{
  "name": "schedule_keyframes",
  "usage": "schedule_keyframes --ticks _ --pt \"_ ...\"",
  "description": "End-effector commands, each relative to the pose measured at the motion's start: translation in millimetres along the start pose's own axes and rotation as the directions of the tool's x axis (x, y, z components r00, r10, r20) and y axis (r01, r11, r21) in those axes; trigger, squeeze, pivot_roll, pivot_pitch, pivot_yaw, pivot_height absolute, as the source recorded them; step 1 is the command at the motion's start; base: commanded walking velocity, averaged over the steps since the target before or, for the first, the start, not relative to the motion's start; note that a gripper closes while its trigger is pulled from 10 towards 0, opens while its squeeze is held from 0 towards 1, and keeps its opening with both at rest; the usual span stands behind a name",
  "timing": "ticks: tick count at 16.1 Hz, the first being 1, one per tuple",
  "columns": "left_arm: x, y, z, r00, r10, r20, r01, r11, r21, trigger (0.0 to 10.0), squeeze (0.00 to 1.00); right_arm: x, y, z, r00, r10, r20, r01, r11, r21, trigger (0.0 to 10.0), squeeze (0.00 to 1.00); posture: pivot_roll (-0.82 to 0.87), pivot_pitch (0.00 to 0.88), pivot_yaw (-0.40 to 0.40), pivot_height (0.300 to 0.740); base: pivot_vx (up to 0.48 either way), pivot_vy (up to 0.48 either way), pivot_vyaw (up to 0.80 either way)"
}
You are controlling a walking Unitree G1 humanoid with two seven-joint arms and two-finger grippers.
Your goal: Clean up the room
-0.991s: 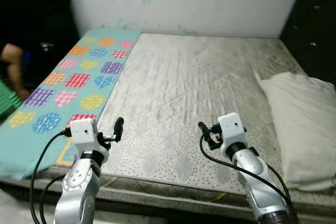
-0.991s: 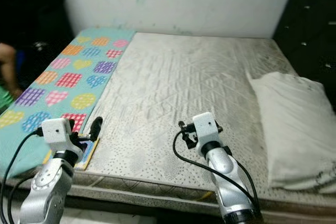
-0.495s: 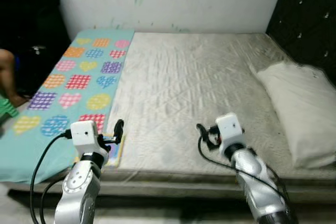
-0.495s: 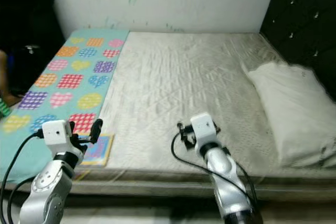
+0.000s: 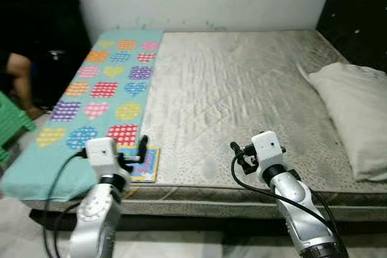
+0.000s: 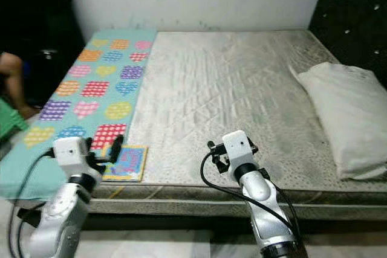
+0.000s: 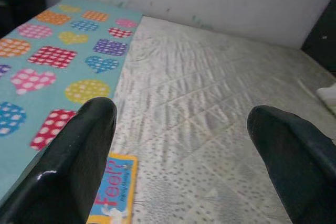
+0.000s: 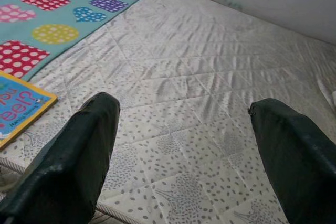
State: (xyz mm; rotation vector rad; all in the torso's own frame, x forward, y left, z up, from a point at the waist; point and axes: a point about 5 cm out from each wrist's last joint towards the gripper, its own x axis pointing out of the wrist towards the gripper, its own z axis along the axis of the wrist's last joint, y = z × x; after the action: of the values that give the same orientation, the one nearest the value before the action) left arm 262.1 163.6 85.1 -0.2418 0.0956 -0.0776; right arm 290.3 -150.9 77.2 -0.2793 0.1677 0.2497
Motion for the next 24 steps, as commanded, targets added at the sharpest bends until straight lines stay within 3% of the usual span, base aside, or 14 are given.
schedule_keyframes --ticks 1,10,18,24 --pt "0.2 -0.3 5.9 1.000 -0.011 0.025 0.011 1.000 0.011 10.0 0.00 0.2 -0.2 4.1 1.000 0.006 0.017 -0.006 1.000 -0.010 10.0 0.00 -0.19 0.000 0.046 0.740 0.394 0.000 0.00" --pt "0.1 -2.4 3.8 1.000 -0.023 0.011 0.022 0.999 0.028 10.0 0.00 1.0 0.5 3.3 1.000 0.014 0.016 -0.014 1.000 -0.017 10.0 0.00 -0.19 0.000 0.044 0.740 0.386 0.000 0.00" --pt "2.2 2.0 1.6 1.000 0.025 -0.011 -0.024 0.999 0.034 10.0 0.00 1.1 0.5 0.3 1.000 0.013 0.002 -0.013 1.000 -0.013 10.0 0.00 -0.18 0.000 0.043 0.740 0.000 0.000 0.00" --pt "3.5 2.3 1.7 0.999 0.035 -0.015 -0.035 0.999 0.002 10.0 0.00 1.0 0.2 0.3 1.000 0.010 0.000 -0.010 1.000 -0.010 10.0 0.00 -0.18 0.000 0.042 0.740 0.000 0.000 -0.77"
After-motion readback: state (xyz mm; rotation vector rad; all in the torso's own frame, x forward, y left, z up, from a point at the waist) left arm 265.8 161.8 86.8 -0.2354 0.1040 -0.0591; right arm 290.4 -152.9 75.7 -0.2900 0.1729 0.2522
